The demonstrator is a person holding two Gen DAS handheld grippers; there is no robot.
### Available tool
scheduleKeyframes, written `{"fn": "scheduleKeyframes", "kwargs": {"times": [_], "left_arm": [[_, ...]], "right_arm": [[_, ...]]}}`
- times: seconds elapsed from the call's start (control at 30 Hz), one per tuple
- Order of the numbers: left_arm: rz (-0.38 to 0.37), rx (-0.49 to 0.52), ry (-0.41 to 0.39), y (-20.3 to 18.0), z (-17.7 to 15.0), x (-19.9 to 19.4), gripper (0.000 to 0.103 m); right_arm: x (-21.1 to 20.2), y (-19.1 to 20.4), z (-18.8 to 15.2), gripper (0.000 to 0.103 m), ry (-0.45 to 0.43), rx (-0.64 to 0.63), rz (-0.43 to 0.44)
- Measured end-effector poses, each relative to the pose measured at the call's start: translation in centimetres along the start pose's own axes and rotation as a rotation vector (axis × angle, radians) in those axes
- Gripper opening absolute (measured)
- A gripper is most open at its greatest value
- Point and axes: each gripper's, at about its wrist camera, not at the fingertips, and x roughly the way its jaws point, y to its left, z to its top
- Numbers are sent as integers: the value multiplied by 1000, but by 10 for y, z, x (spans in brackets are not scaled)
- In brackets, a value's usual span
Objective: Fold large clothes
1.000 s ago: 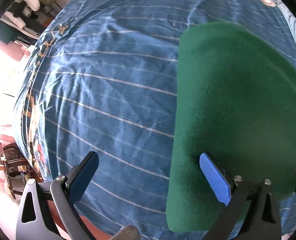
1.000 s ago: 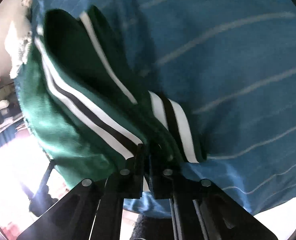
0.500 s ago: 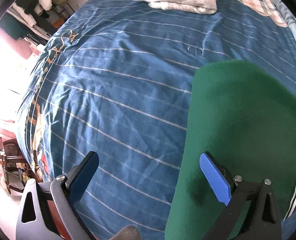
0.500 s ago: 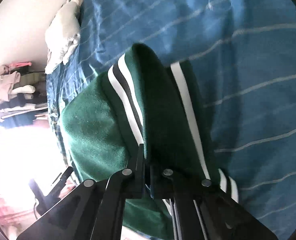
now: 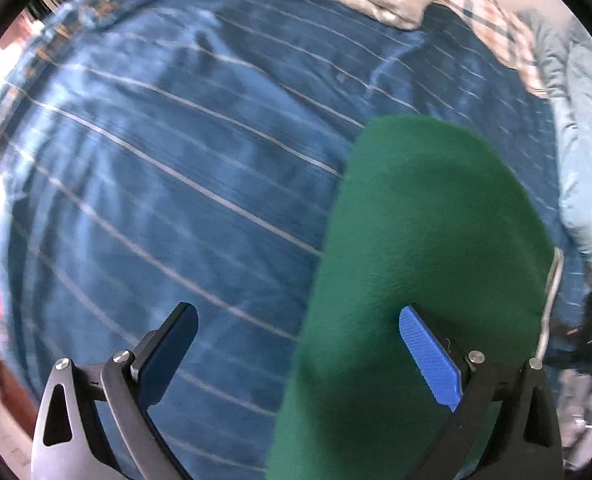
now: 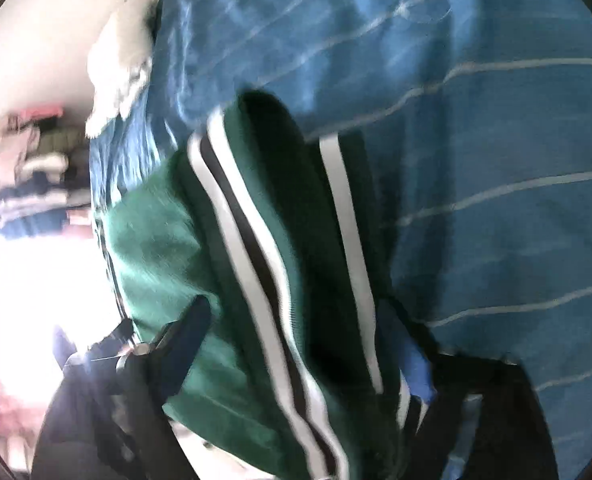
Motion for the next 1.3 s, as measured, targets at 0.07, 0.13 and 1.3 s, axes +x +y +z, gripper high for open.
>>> {"fn": "scheduleKeyframes", "kwargs": {"times": [0.07, 0.13, 1.3], "left_arm": [[-65, -4, 22, -4, 3, 9, 103], [-108, -3, 52, -8, 4, 21, 103], [-157, 115, 82, -49, 30, 41, 102]], "right_arm": [[26, -2, 3, 95, 40, -38, -67], [39, -14, 6, 95, 67, 0, -13], [98, 5, -47, 74, 136, 78, 290]]}}
